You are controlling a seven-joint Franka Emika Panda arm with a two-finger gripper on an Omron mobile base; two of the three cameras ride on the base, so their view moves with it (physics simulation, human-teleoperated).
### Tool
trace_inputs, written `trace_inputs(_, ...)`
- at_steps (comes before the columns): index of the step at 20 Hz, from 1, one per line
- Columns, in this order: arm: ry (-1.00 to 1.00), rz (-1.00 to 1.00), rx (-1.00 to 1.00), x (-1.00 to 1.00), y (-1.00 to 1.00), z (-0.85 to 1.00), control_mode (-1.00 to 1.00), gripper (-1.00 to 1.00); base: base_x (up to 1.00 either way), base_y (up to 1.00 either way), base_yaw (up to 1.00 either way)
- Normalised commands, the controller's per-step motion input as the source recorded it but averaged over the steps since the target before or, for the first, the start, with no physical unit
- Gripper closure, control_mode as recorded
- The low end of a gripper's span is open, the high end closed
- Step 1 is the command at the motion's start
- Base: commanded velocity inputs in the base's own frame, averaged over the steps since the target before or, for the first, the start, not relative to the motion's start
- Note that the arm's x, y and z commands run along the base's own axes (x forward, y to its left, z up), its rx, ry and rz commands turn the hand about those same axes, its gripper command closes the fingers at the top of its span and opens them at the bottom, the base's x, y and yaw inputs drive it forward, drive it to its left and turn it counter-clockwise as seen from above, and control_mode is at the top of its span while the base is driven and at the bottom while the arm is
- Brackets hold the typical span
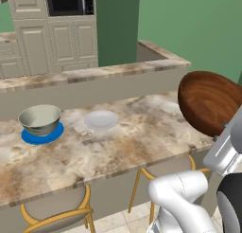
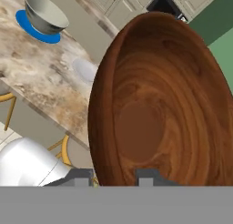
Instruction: Move the bowls from the cabinet to the plates on the dining table.
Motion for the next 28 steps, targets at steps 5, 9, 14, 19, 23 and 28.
trace_inputs(5, 0.00, 0.00, 0.00, 0.00, 0.00, 0.00, 1.00, 1.00, 0.00, 0.00, 0.00)
trace_inputs(9, 0.00, 0.00, 0.00, 0.00, 0.00, 0.00, 1.00, 1.00, 0.00, 0.00, 0.00)
trace_inputs(14, 0.00, 0.00, 0.00, 0.00, 0.00, 0.00, 1.00, 1.00, 0.00, 0.00, 0.00)
trace_inputs(19, 0.00, 0.00, 0.00, 0.00, 0.00, 0.00, 1.00, 1.00, 0.00, 0.00, 0.00)
trace_inputs(23, 0.00, 0.00, 0.00, 0.00, 0.00, 0.00, 1.00, 1.00, 0.00, 0.00, 0.00)
trace_inputs(28, 0.00, 0.00, 0.00, 0.00, 0.00, 0.00, -1.00, 1.00, 0.00, 0.00, 0.00)
